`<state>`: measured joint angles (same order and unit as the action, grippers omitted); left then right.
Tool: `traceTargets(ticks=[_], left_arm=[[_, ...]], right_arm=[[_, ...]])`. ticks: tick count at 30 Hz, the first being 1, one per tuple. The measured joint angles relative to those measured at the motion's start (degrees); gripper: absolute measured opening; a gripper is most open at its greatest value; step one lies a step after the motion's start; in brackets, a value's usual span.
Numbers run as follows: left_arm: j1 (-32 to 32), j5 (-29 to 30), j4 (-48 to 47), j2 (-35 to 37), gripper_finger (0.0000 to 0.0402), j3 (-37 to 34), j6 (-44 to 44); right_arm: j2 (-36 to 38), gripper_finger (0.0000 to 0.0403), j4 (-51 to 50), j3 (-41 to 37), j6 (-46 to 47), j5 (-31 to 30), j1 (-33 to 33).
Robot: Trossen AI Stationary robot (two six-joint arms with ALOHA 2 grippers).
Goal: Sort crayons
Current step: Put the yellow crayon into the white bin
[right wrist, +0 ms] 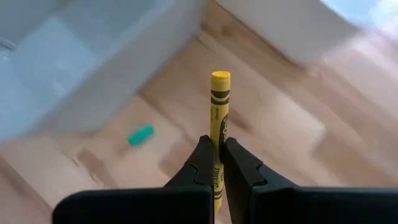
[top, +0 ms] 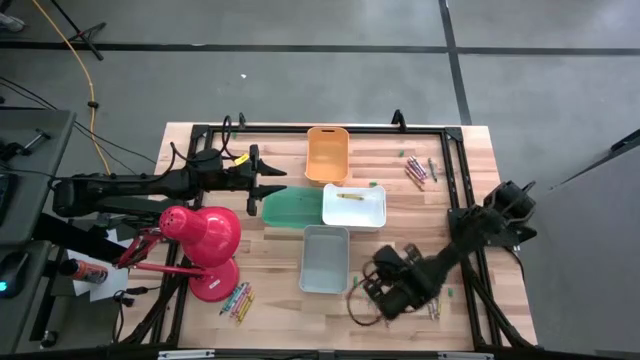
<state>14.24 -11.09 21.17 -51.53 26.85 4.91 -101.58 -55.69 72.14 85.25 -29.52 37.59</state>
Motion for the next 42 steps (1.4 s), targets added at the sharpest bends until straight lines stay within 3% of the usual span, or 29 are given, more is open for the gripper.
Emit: traceTargets(ticks=[8, 13, 21, 25, 29, 33, 38, 42], left_arm=[[0.00, -0.02, -0.58, 0.00, 0.0154, 0.00, -0.18], [-0.02, -0.02, -2.34, 0.00, 0.0154, 0.00, 0.72], [-0.02, -0.11, -4.45, 0.00, 0.0154, 0.00, -1.63], [-0.07, -0.27, -4.76, 0.00, 0.0154, 0.00, -1.89], [-0.06, -0.30, -3.72, 0.00, 0.0154, 0.00, -1.80], [-0.04, -0.33, -1.09, 0.02, 0.0154, 0.02, -0.36], [-0.04, -0.33, -0.61, -0.18, 0.0154, 0.02, 2.77], [0.00, -0.26, 0.53, -1.60, 0.0154, 0.02, 3.27]], right_arm=[[0.20, 0.0000, 11.39, 0.04, -27.43, 0.68, -11.57], [3.53, 0.0000, 11.99, 0.04, -37.62, -1.49, -15.88], [14.91, 0.0000, 7.56, -0.57, -41.02, -12.70, -14.04], [21.94, 0.0000, 13.29, -10.38, -37.57, -15.52, -11.59], [29.98, 0.0000, 28.09, -27.11, -36.35, -16.09, -10.70], [37.90, 0.0000, 54.13, -41.95, -47.57, -16.56, -15.66], [40.58, 0.0000, 94.61, -55.65, -70.79, 2.54, -27.12], [38.07, 0.0000, 109.08, -59.95, -77.87, 16.34, -34.73]])
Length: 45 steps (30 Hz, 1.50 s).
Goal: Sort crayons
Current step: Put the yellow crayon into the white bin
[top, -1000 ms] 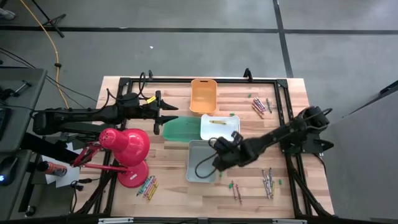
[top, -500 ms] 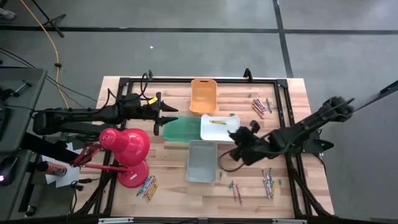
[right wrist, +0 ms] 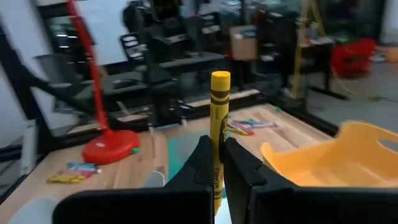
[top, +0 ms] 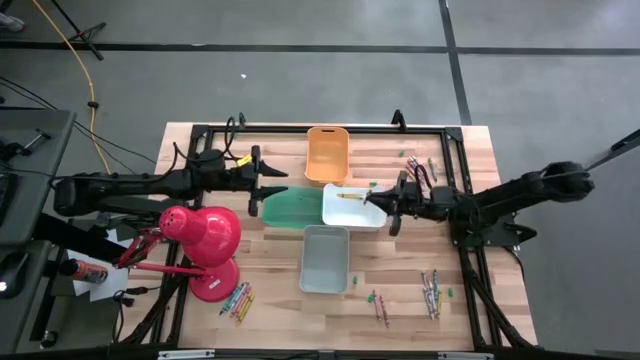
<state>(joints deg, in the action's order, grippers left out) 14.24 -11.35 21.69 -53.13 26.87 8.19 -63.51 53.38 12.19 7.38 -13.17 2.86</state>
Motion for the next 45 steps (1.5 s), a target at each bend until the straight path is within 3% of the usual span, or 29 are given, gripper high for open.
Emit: traceTargets(ticks=[4, 11, 16, 25, 32, 45], left_arm=[[0.00, 0.02, 2.20, -2.76, 0.0154, 0.00, -0.05], [-0.09, 0.00, 3.70, -5.63, 0.0154, 0.00, -1.70], [-0.44, -0.02, 2.97, -4.44, 0.0154, 0.00, -5.74], [-0.81, -0.09, -2.32, -0.23, 0.0154, 0.00, -6.01], [-0.81, -0.09, -4.43, 0.88, 0.0154, 0.02, -6.03], [-0.81, -0.09, -4.80, 0.88, 0.0154, 0.02, -6.03]], right_arm=[[-3.46, 0.0000, 0.58, 1.17, -1.44, 5.78, -2.84], [-10.35, 0.0000, -0.74, 6.97, -9.10, 6.39, -2.95], [-11.08, 0.0000, -7.24, 11.23, -13.63, 6.56, -3.67], [-11.08, 0.0000, -22.75, 15.69, -9.89, 9.08, -5.17], [-11.08, 0.0002, -24.73, 16.32, -7.17, 9.10, -5.15], [-11.08, 0.0108, -24.91, 16.32, -3.16, 4.69, -5.13]])
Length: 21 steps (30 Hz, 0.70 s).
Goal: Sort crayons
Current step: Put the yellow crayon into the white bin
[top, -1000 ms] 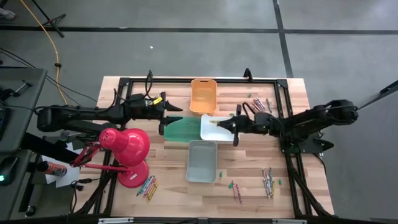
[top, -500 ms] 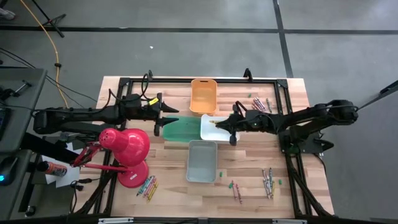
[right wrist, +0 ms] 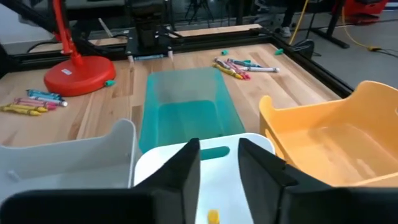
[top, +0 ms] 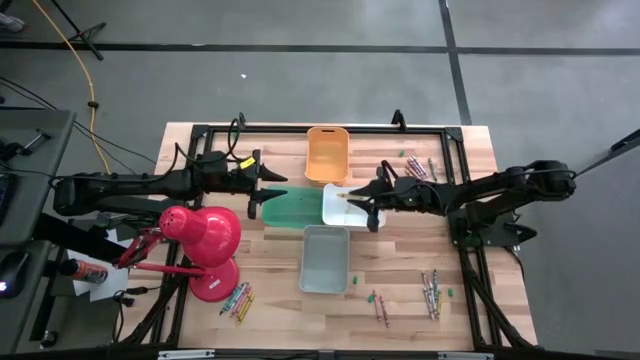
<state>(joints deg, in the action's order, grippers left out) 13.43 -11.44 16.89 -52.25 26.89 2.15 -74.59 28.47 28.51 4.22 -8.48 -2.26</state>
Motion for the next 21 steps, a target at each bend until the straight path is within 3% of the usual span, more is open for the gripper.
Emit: traceTargets(ticks=[5, 15, 19, 21], left_arm=[[0.00, 0.00, -0.29, 0.00, 0.0154, 0.00, 0.00], [-0.01, 0.00, -0.62, 0.00, 0.0154, 0.00, -0.19], [-1.33, -0.68, -1.75, -0.02, 0.0154, -0.02, -5.39], [-2.72, -3.86, -1.65, -0.02, 0.0154, -0.02, -8.70]], right_arm=[[0.02, 0.0131, 1.92, 0.00, -1.62, -0.01, 0.02], [0.07, 0.0135, 4.42, 0.00, -3.16, -0.03, 0.02], [0.07, 0.0135, 4.42, 0.00, -3.16, -0.30, 0.02], [0.07, 0.0135, 4.41, 0.00, -3.22, -1.19, 0.02]])
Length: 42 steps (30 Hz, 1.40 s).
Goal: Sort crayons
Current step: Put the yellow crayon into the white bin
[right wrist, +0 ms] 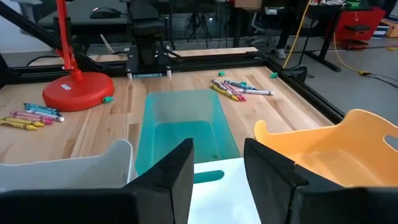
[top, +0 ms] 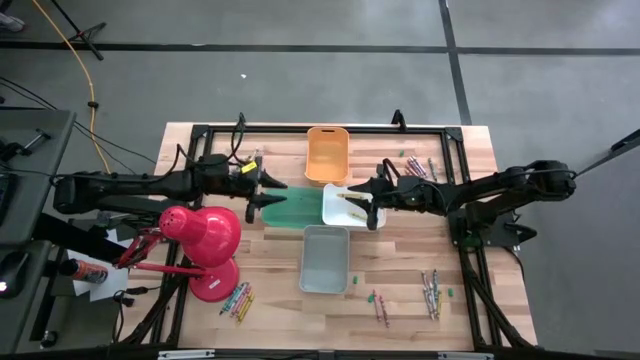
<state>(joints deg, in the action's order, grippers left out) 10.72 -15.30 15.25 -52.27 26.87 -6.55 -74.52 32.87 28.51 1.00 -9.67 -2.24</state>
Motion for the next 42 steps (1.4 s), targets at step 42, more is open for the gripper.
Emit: traceTargets(ticks=[42], left_arm=[[-52.90, 7.38, -36.15, -37.51, 0.0154, 20.00, -39.34]], right_arm=[[0.04, 0.0135, 7.64, 0.02, -15.02, -14.20, -0.04]])
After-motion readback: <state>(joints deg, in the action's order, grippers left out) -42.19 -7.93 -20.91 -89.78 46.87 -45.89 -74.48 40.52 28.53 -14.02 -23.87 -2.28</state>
